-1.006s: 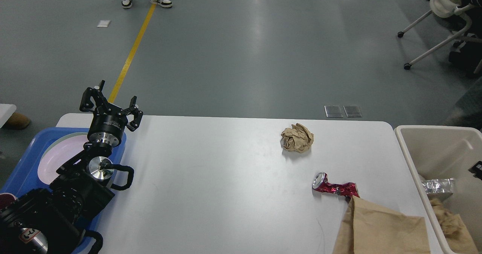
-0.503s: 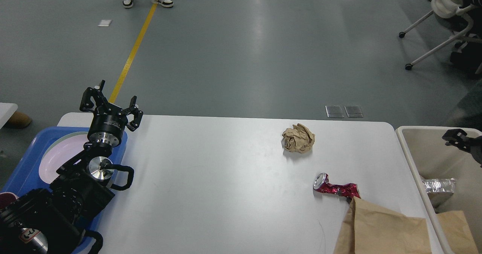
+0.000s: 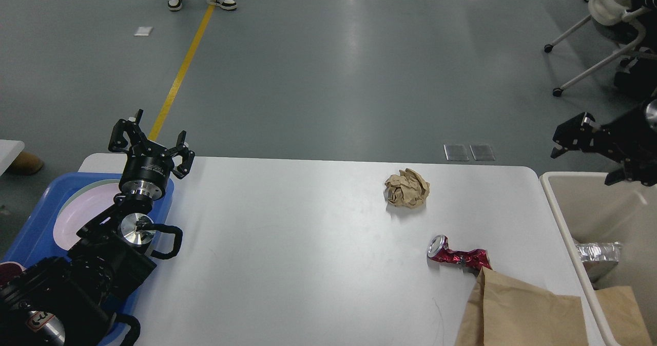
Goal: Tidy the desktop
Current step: 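Lower the right gripper to the large brown paper bag's edge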
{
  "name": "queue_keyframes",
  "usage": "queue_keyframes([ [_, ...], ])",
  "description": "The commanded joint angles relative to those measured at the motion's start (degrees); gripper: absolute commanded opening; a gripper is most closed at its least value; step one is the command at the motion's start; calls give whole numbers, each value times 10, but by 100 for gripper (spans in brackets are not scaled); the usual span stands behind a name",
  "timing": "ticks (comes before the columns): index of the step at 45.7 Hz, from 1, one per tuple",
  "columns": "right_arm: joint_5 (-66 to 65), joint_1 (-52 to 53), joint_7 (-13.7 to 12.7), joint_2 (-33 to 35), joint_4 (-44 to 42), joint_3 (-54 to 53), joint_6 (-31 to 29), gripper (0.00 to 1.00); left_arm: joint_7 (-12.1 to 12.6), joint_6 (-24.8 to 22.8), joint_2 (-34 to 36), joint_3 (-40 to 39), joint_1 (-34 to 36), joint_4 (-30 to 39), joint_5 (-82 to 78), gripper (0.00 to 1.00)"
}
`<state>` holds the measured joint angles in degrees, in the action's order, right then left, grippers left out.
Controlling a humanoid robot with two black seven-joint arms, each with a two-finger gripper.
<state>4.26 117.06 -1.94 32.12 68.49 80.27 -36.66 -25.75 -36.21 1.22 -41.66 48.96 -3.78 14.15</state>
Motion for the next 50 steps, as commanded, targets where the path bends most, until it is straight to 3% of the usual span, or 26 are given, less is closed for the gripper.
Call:
queue_keyframes([
  [1, -2, 44, -1, -22, 27, 15, -67, 100, 0, 0, 0, 0, 0, 0, 0, 97],
  [7, -4, 55, -1, -37, 38, 20, -139, 100, 0, 0, 0, 0, 0, 0, 0, 96],
  [14, -8, 47, -1, -32, 38, 21, -148, 100, 0, 0, 0, 0, 0, 0, 0, 97],
  [23, -31, -41, -3, 17, 32, 17, -122, 100, 0, 0, 0, 0, 0, 0, 0, 97],
  [35, -37, -186, -1, 50, 23, 9, -26, 100, 0, 0, 0, 0, 0, 0, 0, 96],
  [50, -84, -331, -3, 44, -26, -103, -21, 100, 0, 0, 0, 0, 0, 0, 0, 97],
])
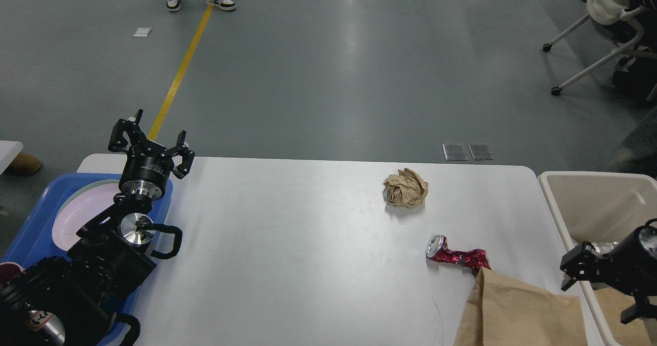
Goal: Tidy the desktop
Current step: 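Lower the right gripper to the large brown paper bag's edge, then grasp the large brown paper bag and drop it into the bin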
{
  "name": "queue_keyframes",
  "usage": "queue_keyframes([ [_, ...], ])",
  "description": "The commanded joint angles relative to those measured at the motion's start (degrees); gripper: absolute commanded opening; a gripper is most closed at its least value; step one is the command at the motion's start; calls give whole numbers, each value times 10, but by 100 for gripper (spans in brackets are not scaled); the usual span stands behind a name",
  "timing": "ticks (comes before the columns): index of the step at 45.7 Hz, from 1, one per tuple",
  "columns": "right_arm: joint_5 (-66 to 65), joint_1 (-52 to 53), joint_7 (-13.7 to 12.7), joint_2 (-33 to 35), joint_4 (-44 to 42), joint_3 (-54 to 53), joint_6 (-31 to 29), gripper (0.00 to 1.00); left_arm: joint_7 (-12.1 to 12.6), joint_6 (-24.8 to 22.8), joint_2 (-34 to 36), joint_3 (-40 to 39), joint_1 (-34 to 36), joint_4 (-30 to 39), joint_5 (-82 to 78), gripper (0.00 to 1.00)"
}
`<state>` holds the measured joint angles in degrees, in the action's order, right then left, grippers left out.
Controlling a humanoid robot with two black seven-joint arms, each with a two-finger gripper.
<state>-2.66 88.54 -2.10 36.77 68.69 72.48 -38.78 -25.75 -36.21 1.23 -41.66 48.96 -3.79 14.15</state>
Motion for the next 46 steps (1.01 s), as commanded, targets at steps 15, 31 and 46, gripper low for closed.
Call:
queue_keyframes([
  [15, -16, -132, -1, -30, -88, -50, 9, 100, 0, 0, 0, 0, 0, 0, 0, 96],
  [31, -16, -175, 0, -33, -79, -69, 101, 87, 0, 0, 0, 0, 0, 0, 0, 97],
  [46, -14, -192, 0, -32, -78, -95, 132, 14, 0, 0, 0, 0, 0, 0, 0, 96],
])
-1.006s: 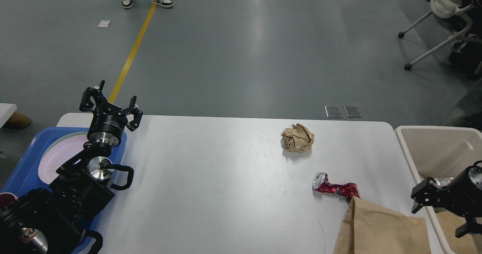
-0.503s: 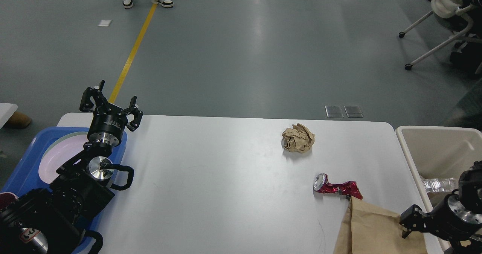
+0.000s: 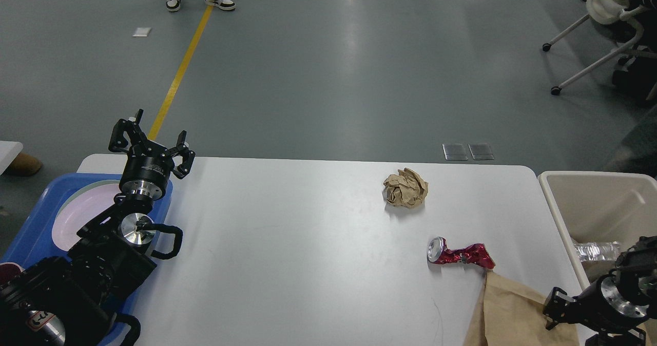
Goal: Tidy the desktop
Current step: 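Grasp the large brown paper bag and drop it into the bin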
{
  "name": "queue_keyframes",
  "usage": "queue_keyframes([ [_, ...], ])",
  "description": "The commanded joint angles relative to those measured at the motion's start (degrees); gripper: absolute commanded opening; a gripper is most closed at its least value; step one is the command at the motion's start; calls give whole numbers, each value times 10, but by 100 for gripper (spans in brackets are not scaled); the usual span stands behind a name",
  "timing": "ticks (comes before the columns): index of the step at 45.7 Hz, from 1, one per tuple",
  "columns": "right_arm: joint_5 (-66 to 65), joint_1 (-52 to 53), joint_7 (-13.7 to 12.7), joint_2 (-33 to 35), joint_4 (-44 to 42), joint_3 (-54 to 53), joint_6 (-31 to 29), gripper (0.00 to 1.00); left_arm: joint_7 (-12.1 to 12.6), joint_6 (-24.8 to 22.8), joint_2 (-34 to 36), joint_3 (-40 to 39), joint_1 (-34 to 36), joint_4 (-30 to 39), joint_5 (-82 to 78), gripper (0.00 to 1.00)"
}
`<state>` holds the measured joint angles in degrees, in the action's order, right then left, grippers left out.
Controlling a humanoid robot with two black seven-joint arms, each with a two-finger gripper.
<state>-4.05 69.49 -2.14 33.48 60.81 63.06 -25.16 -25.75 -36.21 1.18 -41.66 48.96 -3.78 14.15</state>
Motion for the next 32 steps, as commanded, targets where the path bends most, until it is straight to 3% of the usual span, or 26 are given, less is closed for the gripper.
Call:
queue_keyframes([
  [1, 0, -1, -1, 1, 2, -1, -5, 8, 0, 0, 1, 0, 0, 0, 0, 97],
  [3, 0, -1, 0, 1, 4, -1, -6, 0, 0, 0, 1, 0, 0, 0, 0, 97],
  [26, 0, 41, 1, 49, 25, 6, -8, 0, 0, 0, 1, 0, 0, 0, 0, 96],
  [32, -3, 103, 1, 95, 43, 7, -52, 0, 0, 0, 0, 0, 0, 0, 0, 97],
])
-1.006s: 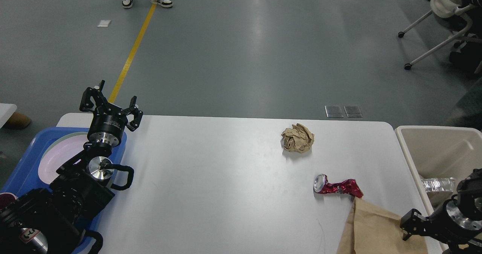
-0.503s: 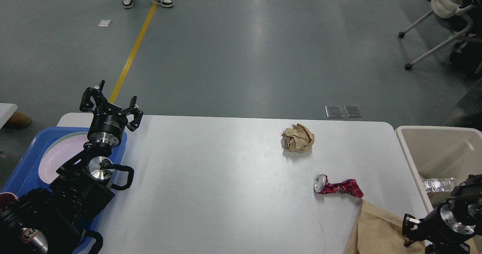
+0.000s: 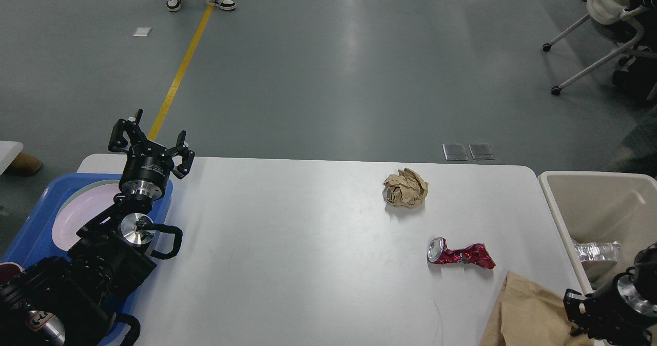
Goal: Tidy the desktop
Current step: 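Grasp the large brown paper bag and drop it into the bin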
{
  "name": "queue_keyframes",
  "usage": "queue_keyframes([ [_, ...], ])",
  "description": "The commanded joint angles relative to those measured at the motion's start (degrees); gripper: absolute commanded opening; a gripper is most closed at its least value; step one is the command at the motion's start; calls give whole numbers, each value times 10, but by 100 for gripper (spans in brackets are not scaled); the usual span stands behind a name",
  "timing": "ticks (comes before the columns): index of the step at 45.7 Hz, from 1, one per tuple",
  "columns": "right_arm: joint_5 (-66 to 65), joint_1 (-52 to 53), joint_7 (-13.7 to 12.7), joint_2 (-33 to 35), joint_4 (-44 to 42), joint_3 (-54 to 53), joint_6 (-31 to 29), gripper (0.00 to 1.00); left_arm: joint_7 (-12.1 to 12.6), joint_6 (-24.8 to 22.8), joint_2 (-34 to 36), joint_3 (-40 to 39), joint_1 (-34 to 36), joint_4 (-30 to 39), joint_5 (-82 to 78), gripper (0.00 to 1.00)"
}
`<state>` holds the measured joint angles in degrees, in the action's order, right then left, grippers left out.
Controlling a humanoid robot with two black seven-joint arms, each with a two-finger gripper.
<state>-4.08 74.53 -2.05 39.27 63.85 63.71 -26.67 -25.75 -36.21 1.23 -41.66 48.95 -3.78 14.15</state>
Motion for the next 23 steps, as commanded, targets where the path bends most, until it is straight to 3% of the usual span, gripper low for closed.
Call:
queue_keyframes([
  [1, -2, 67, 0, 45, 14, 1, -50, 0, 0, 0, 0, 0, 0, 0, 0, 97],
  [14, -31, 262, -1, 108, 15, 1, -195, 0, 0, 0, 0, 0, 0, 0, 0, 97],
  [23, -31, 393, -2, 110, 8, -3, -233, 0, 0, 0, 0, 0, 0, 0, 0, 97],
])
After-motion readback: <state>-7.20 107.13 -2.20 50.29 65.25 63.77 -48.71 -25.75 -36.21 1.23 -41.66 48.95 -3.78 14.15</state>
